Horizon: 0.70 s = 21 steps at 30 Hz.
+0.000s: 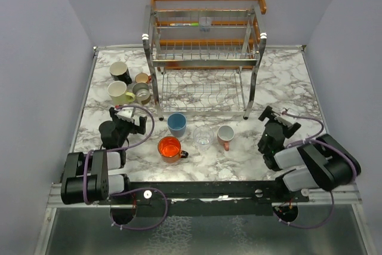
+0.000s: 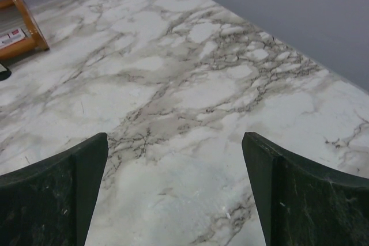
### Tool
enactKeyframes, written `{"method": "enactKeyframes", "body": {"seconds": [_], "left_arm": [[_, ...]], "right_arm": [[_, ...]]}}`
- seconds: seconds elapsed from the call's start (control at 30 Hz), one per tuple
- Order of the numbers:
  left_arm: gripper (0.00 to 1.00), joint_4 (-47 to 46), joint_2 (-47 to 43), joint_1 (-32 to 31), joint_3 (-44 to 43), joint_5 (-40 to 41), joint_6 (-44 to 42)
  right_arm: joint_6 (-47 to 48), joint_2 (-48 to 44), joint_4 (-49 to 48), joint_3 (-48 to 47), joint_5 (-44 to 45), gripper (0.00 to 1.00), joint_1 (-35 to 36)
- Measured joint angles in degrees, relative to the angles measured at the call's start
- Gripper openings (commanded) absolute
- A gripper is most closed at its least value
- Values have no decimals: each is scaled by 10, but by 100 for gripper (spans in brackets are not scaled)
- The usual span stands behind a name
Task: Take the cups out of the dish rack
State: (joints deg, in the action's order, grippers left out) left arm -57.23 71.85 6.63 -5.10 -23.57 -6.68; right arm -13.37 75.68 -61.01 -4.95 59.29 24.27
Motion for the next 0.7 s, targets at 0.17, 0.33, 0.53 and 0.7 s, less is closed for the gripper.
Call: {"method": "enactKeyframes", "body": {"seconds": [0.17, 0.33, 0.53, 0.7], "left_arm": [[99, -119, 62, 0, 7, -1, 20], [99, -251, 163, 0, 7, 10, 36], [99, -257, 176, 0, -12, 22, 45], [99, -217, 178, 0, -59, 38, 51]], "right_arm": [[93, 154, -205, 2, -16, 100, -4], [141, 189, -226, -4, -33, 100, -5], [164, 184, -226, -1, -109, 100, -18], [196, 184, -225, -28, -198, 100, -19]]}}
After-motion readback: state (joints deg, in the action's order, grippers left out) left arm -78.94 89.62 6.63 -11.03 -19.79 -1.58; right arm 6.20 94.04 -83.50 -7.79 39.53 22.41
